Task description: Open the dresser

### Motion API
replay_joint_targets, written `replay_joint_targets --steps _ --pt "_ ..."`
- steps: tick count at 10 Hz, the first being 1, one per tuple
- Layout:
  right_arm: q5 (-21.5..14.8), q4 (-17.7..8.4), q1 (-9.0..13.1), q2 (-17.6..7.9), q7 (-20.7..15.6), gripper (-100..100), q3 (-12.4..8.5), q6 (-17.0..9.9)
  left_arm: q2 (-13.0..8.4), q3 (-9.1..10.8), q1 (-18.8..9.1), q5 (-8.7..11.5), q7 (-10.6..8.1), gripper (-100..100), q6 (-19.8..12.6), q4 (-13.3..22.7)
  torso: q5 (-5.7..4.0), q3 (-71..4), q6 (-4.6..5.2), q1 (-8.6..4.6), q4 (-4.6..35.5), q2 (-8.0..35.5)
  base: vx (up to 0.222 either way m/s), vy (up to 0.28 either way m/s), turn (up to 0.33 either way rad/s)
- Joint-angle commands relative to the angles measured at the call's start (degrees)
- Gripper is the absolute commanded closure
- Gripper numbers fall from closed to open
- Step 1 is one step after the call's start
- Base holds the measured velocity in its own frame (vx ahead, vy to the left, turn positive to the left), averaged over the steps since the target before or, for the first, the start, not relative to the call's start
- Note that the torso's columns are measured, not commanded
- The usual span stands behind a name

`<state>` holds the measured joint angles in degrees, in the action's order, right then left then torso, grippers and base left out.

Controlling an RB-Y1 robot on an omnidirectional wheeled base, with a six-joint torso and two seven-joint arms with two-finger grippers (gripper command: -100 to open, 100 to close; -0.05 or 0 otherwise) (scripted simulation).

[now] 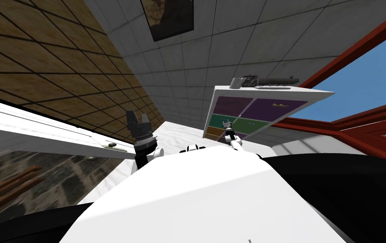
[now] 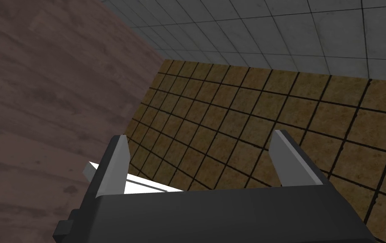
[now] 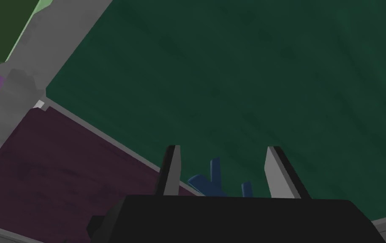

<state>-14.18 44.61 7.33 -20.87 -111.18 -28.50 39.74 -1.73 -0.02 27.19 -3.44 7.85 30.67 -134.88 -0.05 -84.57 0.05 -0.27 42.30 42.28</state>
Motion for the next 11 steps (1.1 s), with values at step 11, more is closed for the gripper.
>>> replay_joint_targets --steps 11 --pt "-4.7 18.2 -5.5 15.5 -6.2 100 10.6 -7.1 0.0 0.00 0.0 0.0 0.00 0 0.0 0.0 0.04 0.0 -0.07 0.25 0.0 0.0 0.022 -0.074 -0.138"
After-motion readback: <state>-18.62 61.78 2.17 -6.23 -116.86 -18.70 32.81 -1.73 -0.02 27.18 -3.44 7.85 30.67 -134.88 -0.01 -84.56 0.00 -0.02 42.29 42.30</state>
